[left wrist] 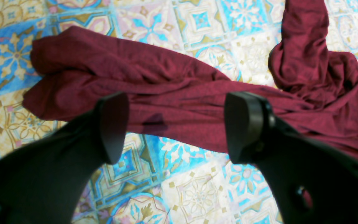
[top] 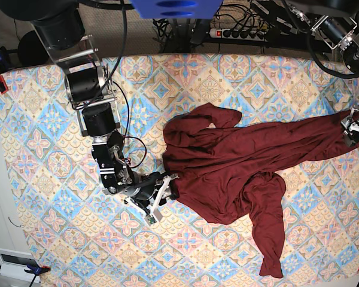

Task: Layout the t-shirt on the table in an organized manner, then fold the t-shirt properly
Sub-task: 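Drag the held shirt edge with the right gripper away from the left arm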

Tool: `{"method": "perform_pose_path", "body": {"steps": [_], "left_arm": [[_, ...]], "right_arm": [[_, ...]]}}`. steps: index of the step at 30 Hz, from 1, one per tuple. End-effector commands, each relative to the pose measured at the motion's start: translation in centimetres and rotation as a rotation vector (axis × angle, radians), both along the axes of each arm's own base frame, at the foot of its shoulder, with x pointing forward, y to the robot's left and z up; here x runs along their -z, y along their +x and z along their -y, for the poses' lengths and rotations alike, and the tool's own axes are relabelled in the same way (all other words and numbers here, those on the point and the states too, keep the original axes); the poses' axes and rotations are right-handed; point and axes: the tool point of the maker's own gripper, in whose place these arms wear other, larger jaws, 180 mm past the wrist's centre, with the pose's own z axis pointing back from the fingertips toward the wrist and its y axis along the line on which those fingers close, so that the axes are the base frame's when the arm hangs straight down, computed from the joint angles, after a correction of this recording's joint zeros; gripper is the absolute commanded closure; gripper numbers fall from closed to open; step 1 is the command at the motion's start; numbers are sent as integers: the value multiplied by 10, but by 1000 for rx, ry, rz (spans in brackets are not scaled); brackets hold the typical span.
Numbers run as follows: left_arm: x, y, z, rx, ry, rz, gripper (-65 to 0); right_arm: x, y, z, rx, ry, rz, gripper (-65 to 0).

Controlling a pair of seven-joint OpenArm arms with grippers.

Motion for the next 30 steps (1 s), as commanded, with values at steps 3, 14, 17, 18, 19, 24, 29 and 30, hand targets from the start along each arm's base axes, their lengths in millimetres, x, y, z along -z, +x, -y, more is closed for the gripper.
{"method": "perform_pose_path", "body": {"steps": [3, 14, 17, 18, 19, 24, 29, 30], "left_arm": [[-18, 7, -6, 4, 38, 49, -469], [-19, 8, -6, 5, 37, 53, -469], [-21, 10, -2, 18, 17, 71, -469], [-22, 10, -2, 21, 14, 76, -469], [-23, 11, -1, 23, 12, 79, -469], [-23, 11, -1, 23, 11, 80, -469], [-22, 11, -1, 23, 8, 80, -469], [-22, 11, -1, 23, 8, 80, -469]], "right_arm": [[-24, 16, -5, 16, 47, 51, -323], [-20, 14, -10, 11, 51, 42, -329], [-9, 10, -8, 22, 57, 20, -329], [-5, 9, -7, 26, 58, 10, -329], [-2, 8, -6, 30, 59, 1, -329], [6, 3, -7, 32, 61, -18, -285], [7, 2, -8, 30, 59, -23, -157], [7, 2, -8, 30, 59, -23, -111]]}}
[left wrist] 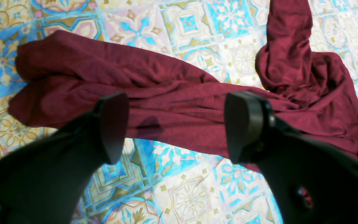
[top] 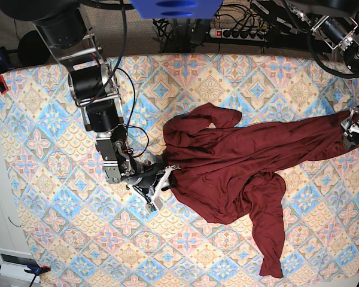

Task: Layout the t-shirt on the table in an organized manner, then fold the t-shirt properly
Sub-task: 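Drag the held shirt edge with the right gripper away from the left arm, then lower the left gripper onto the shirt middle and grasp the fabric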

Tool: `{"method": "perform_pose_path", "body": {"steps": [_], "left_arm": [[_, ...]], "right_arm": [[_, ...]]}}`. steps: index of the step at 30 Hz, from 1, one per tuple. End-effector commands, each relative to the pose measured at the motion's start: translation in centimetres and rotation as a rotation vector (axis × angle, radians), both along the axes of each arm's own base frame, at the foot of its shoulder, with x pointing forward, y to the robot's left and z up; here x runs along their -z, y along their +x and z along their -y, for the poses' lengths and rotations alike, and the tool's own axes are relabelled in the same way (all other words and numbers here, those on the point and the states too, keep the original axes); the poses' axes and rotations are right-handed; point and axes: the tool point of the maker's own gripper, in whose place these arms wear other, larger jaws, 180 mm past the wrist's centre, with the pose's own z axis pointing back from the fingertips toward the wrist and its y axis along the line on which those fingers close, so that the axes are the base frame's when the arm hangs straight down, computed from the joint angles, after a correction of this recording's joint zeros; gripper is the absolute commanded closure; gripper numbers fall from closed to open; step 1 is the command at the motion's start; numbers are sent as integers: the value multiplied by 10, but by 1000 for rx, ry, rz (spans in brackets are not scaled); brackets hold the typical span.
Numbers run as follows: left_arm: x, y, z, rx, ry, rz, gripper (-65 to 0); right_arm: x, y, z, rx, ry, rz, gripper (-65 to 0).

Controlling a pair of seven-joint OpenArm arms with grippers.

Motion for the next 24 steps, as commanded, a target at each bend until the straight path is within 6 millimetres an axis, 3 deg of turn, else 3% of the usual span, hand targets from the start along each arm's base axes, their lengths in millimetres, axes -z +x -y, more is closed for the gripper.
{"method": "perform_pose_path", "body": {"steps": [1, 3, 7, 14, 18, 24], "left_arm": [[-17, 6, -5, 1, 32, 49, -469], [-17, 6, -5, 1, 32, 49, -469], [-17, 6, -6, 1, 33, 48, -469], [-17, 8, -4, 3, 27, 52, -469], [-11, 19, 12, 65, 32, 32, -469], [-20, 31, 15, 72, 29, 65, -469]], "right_arm": [[-26, 19, -5, 0, 29, 69, -67], [-29, 21, -5, 0, 31, 77, 0], [-43, 29, 1, 15, 39, 121, -2], [-69, 53, 96, 198, 27, 199, -2], [-76, 58, 153, 303, 6, 216, -2], [-94, 55, 243, 460, -32, 253, -2]]}}
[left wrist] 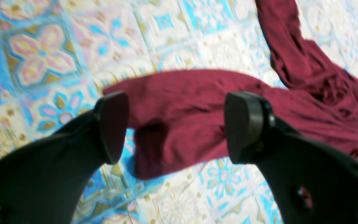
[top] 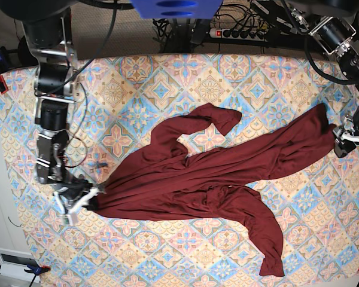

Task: Layout the t-shirt on the table in an organized manner, then fold the t-shirt properly
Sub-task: 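Lower the left gripper onto the shirt middle and grasp the fabric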

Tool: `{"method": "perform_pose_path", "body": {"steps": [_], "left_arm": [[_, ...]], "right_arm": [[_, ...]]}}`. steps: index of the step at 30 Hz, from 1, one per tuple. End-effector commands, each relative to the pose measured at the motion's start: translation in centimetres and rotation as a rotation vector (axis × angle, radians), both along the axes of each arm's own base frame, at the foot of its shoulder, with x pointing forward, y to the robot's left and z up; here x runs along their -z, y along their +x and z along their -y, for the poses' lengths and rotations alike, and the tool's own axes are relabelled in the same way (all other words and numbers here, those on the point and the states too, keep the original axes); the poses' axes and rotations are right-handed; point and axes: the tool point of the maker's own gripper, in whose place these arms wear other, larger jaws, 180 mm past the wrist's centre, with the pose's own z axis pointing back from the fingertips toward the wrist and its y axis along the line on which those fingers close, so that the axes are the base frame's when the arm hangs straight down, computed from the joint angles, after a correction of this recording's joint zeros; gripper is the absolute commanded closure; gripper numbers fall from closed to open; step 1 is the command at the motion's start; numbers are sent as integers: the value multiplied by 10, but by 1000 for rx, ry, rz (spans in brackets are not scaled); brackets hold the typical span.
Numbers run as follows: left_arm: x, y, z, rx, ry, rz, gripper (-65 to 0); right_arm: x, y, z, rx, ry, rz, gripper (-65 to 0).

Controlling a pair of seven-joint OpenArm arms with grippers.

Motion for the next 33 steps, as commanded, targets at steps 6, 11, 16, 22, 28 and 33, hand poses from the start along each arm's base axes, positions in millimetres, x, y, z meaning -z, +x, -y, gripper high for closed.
{"method": "perform_pose_path", "body": {"steps": [6, 11, 16, 22, 28, 33], "left_arm": [[-16, 26, 20, 83, 21, 48, -469], [-12, 58, 112, 365, -94, 67, -470], [-26, 86, 246, 699, -240, 120, -470], [-15, 97, 339, 821, -298, 94, -470], [8, 133, 352, 776, -326, 20, -470], [7, 165, 337, 694, -297, 62, -470]], "right_arm": [[-44, 4, 78, 152, -17, 108, -2], [-15, -16, 81, 152, -31, 47, -1], [-5, -31, 78, 136, -56, 40, 0], [4, -45, 77, 124, -77, 27, 0], [1, -48, 75, 108, -99, 24, 0], [-4, -54, 73, 91, -126, 34, -1]]}}
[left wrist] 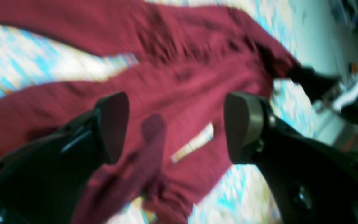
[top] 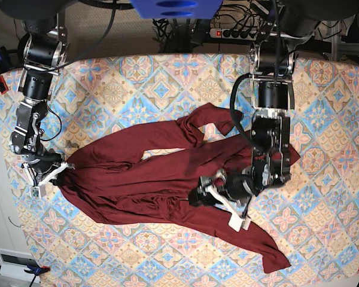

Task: Layout the t-shirt on the table in an organized manner, then fold the t-shirt properly
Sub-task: 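Lower the left gripper onto the shirt middle and grasp the fabric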

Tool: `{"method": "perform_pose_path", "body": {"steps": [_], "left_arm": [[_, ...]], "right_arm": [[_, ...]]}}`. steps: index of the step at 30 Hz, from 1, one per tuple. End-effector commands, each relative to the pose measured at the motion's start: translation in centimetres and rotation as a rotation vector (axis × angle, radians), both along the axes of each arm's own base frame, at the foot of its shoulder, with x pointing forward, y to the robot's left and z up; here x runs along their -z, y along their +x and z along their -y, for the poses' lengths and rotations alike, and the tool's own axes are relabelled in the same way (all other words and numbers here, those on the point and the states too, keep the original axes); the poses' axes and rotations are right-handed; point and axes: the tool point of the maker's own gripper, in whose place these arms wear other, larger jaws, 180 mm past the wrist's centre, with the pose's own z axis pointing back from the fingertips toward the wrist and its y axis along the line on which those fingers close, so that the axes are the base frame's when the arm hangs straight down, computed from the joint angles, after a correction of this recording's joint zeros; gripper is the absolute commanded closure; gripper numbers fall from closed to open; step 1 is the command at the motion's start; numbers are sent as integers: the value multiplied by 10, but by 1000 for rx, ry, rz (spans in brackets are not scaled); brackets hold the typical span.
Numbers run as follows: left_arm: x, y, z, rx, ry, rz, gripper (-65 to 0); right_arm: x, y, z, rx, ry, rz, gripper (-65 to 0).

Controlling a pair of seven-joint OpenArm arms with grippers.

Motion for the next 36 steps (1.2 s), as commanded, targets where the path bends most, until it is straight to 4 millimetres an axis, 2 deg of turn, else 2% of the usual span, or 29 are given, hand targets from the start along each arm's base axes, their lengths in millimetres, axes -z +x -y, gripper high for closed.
{"method": "perform_pose_path", "body": {"steps": [1, 5, 10, 17, 18, 20, 23, 24, 26, 28, 31, 36], "left_arm": [[-18, 15, 0, -9, -5, 51, -470], [8, 27, -14, -54, 70, 8, -470], [44, 22, -25, -62, 159, -73, -470], [59, 19, -43, -61, 305, -88, -457], [62, 19, -47, -60, 344, -85, -426], [69, 20, -46, -32, 434, -55, -310], [74, 27, -64, -13, 596, 29, -46], [75, 29, -67, -9, 629, 50, 0], [74, 35, -81, -18, 684, 79, 0], [65, 46, -95, -38, 717, 114, -15], [56, 61, -117, -73, 735, 133, 0], [43, 76, -139, -110, 749, 138, 0]], "right_arm": [[-23, 12, 8, 6, -13, 65, -1], [-24, 12, 8, 6, -13, 66, -1], [-24, 12, 8, 8, -11, 67, 0], [-24, 12, 8, 8, -11, 67, 0], [-24, 12, 8, 8, -11, 67, 0], [-24, 12, 8, 8, -11, 67, 0], [-24, 12, 8, 8, -11, 67, 0], [-24, 12, 8, 8, -11, 67, 0], [-24, 12, 8, 8, -11, 67, 0], [-24, 12, 8, 8, -11, 68, 0], [-24, 12, 8, 7, -11, 68, 0], [-25, 12, 8, 8, -8, 73, 0]]}}
